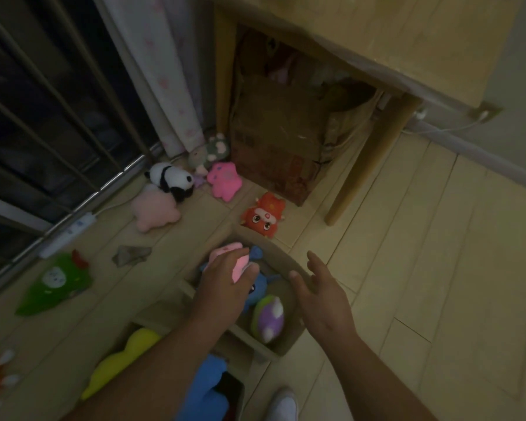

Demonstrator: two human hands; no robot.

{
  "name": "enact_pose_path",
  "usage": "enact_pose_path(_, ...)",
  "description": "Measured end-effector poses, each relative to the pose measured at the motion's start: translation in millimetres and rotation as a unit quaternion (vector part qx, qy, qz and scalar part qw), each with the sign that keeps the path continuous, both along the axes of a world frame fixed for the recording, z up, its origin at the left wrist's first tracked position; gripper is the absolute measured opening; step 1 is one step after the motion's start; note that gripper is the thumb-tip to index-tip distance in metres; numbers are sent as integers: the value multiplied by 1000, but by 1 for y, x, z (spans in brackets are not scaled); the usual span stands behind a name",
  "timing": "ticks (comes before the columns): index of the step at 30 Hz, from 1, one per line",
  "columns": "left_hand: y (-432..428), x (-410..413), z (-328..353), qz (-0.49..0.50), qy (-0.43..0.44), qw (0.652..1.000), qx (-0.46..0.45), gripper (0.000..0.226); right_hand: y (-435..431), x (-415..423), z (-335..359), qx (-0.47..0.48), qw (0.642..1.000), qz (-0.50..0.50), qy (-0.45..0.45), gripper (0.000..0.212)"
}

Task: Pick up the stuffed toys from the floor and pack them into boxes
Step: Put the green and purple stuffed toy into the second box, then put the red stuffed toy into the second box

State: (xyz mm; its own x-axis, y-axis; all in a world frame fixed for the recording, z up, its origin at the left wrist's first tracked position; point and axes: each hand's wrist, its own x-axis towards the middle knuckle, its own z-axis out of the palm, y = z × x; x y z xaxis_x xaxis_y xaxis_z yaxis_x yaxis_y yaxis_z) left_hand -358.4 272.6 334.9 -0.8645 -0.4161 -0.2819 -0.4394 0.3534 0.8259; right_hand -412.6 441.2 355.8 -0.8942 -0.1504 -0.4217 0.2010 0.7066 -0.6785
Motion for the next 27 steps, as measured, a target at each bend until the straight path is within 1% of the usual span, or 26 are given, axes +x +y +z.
enact_pose_path(4,-10,6,9,10,4,1000,-1,39,-14,6,10,-12,1000,10,15,58)
enact_pose_path(8,-26,17,15,14,3,1000,6,39,-31,13,19,-15,999,21,33,50)
enact_pose_path(12,-49,33,28,8,16,999,27,23,-52,25,28,-21,999,15,32,49)
enact_pose_path(15,-70,40,37,9,17,1000,-1,28,-68,33,36,-17,999,5,39,50)
enact_pose_path(18,-91,44,47,-1,15,1000,-21,38,-84,39,46,-22,998,6,52,49)
enact_pose_path(22,-114,41,59,-24,32,998,-47,38,-102,43,57,-38,997,-14,61,51)
enact_pose_path(27,-117,11,61,-12,31,998,-44,41,-106,23,54,-56,995,-26,73,52)
